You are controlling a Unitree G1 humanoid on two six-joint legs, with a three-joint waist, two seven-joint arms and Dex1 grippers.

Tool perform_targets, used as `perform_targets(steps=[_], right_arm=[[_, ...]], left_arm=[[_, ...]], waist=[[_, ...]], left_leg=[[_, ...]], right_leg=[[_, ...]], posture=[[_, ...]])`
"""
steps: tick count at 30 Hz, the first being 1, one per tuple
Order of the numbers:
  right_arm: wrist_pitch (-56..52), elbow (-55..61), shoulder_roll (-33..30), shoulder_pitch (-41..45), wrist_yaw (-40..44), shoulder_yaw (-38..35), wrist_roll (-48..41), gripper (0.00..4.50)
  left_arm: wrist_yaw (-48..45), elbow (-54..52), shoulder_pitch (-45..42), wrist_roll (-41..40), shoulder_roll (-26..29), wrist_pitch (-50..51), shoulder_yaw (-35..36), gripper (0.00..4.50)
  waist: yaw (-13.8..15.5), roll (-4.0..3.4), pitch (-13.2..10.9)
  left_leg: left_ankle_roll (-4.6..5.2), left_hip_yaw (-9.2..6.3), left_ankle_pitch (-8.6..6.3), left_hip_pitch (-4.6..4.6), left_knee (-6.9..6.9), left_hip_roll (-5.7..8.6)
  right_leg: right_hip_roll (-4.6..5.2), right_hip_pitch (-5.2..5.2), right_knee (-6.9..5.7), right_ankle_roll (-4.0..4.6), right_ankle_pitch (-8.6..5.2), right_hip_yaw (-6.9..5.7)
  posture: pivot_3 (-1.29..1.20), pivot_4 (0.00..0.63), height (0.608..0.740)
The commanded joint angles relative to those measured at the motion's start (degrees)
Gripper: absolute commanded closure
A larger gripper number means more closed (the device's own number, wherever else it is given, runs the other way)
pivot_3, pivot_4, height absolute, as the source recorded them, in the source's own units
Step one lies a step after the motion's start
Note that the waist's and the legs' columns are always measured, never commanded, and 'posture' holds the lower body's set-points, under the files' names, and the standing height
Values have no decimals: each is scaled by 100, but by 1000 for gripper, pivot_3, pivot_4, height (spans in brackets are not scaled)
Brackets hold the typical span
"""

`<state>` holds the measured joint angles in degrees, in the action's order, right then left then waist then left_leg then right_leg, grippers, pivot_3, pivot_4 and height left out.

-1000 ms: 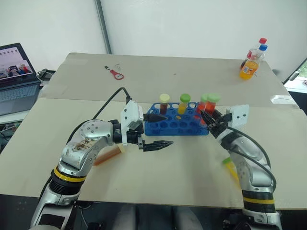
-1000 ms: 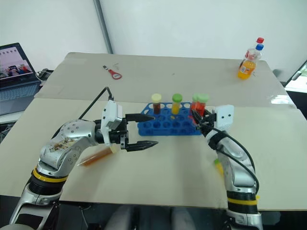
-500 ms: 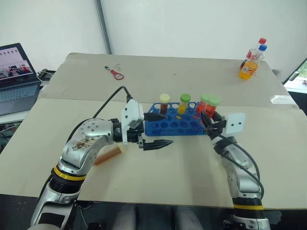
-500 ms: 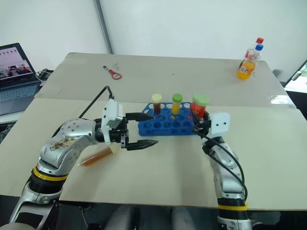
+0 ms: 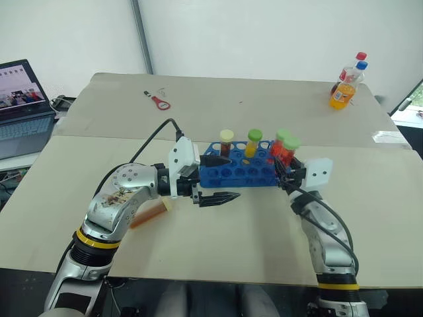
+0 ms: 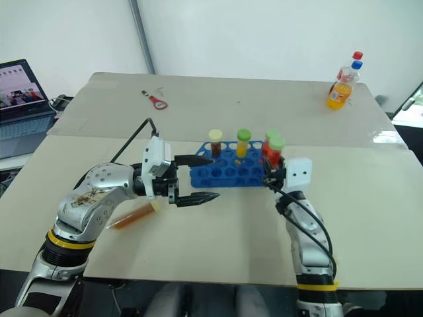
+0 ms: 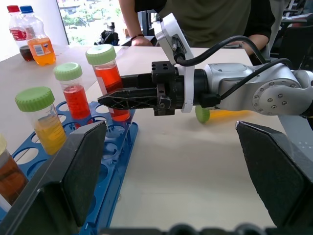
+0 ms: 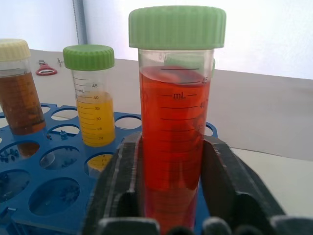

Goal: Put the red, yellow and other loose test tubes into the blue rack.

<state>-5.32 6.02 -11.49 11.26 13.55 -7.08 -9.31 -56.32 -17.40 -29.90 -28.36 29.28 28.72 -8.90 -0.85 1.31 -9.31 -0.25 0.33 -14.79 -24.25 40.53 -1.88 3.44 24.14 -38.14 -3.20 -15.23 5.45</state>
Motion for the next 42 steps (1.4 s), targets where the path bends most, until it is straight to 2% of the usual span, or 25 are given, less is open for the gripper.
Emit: perform_targets(steps=[1,3,8,12,17,19,23,30,36,42], right_arm=[[-263,513,-245,-128,170,-151,-210,1078],[-571,844,-535,-287,340,-204,-278,360],[-2124,2173,-1684,-1069,895,-858,-953,360],[-3477,3255,-2810,-1609,1468,-1631,-1838,360],[-5483,3855,-4338,-2017,1901,-2064,-2367,360],[-6136,3910,-4659,-2046,1956,-2169,-2561,360],[-6877,3720,-5261,-1908,2081,-1819,-2675,360],[-6961,2998,-5675,-1475,2381,-917,-2606,360],[-6894,2331,-5676,-658,2462,70,-2428,360],[-7247,2271,-5751,-56,2696,573,-2605,2201]], left_arm=[[78,-101,-97,-14,-65,-56,45,0],[137,-132,-82,3,-80,-31,45,0],[214,-226,-63,160,127,97,-21,0],[-136,-356,38,382,606,-88,-156,0],[-672,-672,211,365,1067,-242,-273,0],[-801,-797,222,267,1133,-154,-297,0],[-1163,-963,260,46,1247,-83,-343,0],[-1312,-1052,317,134,1155,-273,-474,0],[-1142,-1008,318,313,971,-391,-611,0],[-1046,-1043,348,395,847,-375,-676,0]], waist=[[2,0,0],[10,-1,0],[20,-2,0],[1,-6,-1],[-18,-3,-2],[3,0,-2],[35,1,-2],[19,3,-3],[11,3,-3],[25,3,-3]], left_leg=[[0,0,0,0,0,1],[0,0,0,-1,0,1],[1,-3,-1,-1,0,2],[2,-5,-1,-2,-3,1],[2,-5,-1,11,-10,-3],[2,-5,0,9,-9,-2],[2,-7,0,2,-8,5],[2,-7,0,0,-8,4],[2,-6,0,0,-8,4],[2,-8,0,-4,-8,4]], right_leg=[[1,0,0,0,0,0],[1,0,1,0,0,0],[1,-3,3,0,0,-1],[-1,-6,8,-1,-1,-1],[-8,-14,10,-1,-2,3],[-8,-14,12,-1,-2,4],[-2,-16,20,-3,-3,5],[-3,-14,25,-3,-3,5],[-4,-11,24,-3,-3,6],[-3,-8,22,-3,-3,4]], posture=[[0,150,705],[0,150,705],[0,150,705],[0,150,705],[0,150,705],[0,150,705],[0,150,705],[0,150,705],[0,150,705],[0,150,705]])
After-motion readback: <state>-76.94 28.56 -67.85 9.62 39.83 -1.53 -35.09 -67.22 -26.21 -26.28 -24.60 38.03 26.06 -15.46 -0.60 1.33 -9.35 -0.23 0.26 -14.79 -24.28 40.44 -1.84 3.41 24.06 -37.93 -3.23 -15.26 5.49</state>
